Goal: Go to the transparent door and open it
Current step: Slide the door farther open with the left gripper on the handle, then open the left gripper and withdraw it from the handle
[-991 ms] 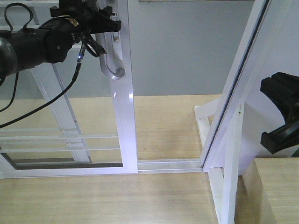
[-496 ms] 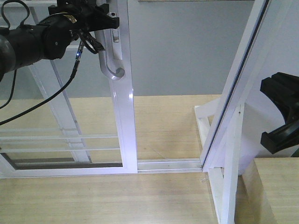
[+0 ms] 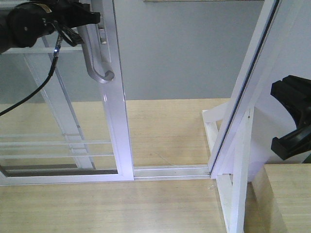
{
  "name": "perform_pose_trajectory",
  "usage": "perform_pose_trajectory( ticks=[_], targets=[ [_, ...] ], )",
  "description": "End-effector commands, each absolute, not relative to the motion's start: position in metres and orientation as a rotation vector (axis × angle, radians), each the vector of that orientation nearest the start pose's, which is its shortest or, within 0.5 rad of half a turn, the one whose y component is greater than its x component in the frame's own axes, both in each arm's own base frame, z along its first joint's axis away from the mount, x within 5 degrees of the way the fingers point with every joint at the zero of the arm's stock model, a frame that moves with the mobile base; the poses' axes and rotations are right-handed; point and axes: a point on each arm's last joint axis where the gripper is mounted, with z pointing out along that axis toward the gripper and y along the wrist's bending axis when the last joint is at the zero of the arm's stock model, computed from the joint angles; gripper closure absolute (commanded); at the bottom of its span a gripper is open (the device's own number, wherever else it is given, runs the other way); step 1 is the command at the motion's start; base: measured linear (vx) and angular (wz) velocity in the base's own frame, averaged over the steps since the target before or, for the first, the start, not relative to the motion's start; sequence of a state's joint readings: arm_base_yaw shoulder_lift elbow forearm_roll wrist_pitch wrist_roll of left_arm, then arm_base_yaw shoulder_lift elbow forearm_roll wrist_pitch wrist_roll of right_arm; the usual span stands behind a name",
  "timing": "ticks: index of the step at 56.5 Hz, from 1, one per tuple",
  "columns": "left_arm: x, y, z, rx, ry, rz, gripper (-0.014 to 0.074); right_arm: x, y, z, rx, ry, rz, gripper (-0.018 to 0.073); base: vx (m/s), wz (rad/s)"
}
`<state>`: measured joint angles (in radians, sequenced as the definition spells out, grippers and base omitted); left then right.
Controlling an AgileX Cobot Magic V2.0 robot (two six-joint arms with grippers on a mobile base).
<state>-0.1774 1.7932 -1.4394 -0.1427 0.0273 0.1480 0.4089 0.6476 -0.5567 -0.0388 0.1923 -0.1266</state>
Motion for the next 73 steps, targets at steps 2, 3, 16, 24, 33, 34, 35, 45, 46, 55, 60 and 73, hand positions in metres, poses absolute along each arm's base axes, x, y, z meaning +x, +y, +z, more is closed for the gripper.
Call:
perform_pose_trajectory(
  ticks=[2, 3, 16, 24, 33, 34, 35, 45, 46, 55, 60, 73],
  targets=[
    [0.411, -0.046, 0.390, 0.084, 1.577, -0.071, 0.0603, 0.127, 0.054, 0.344, -0.465, 1.597, 0.177, 0.0564, 0.00, 0.00],
    [0.410, -0.043, 0.391, 0.079, 1.574, -0.065, 0.0603, 0.127, 0.054, 0.344, -0.465, 1.597, 0.177, 0.0564, 0.00, 0.00],
    [0.405, -0.026, 0.398, 0.050, 1.583, -0.037, 0.0602, 0.127, 0.054, 0.344, -0.465, 1.596, 0.178, 0.0564, 0.00, 0.00],
    [0.404, -0.022, 0.397, 0.044, 1.601, -0.030, 0.0602, 0.127, 0.054, 0.344, -0.465, 1.597, 0.177, 0.0564, 0.00, 0.00],
    [0.400, -0.015, 0.399, 0.038, 1.638, -0.020, 0.0602, 0.127, 0.054, 0.344, -0.465, 1.597, 0.177, 0.0564, 0.00, 0.00],
    [0.399, -0.012, 0.399, 0.035, 1.644, -0.014, 0.0602, 0.127, 0.054, 0.344, -0.465, 1.597, 0.177, 0.0564, 0.00, 0.00],
    [0.398, -0.010, 0.401, 0.033, 1.639, -0.009, 0.0602, 0.127, 0.054, 0.344, -0.465, 1.597, 0.177, 0.0564, 0.00, 0.00],
    [0.387, 0.008, 0.414, 0.019, 1.624, 0.049, 0.0599, 0.127, 0.054, 0.344, -0.466, 1.597, 0.177, 0.0564, 0.00, 0.00],
    [0.385, 0.011, 0.416, 0.015, 1.620, 0.056, 0.0598, 0.127, 0.054, 0.344, -0.466, 1.596, 0.176, 0.0564, 0.00, 0.00],
    [0.377, 0.024, 0.423, -0.015, 1.621, 0.079, 0.0596, 0.127, 0.054, 0.344, -0.473, 1.594, 0.168, 0.0564, 0.00, 0.00],
    [0.374, 0.027, 0.425, -0.018, 1.625, 0.085, 0.0596, 0.127, 0.054, 0.344, -0.474, 1.595, 0.167, 0.0564, 0.00, 0.00],
    [0.368, 0.027, 0.432, 0.027, 1.614, 0.134, 0.0596, 0.127, 0.054, 0.343, -0.482, 1.601, 0.161, 0.0564, 0.00, 0.00]
  ],
)
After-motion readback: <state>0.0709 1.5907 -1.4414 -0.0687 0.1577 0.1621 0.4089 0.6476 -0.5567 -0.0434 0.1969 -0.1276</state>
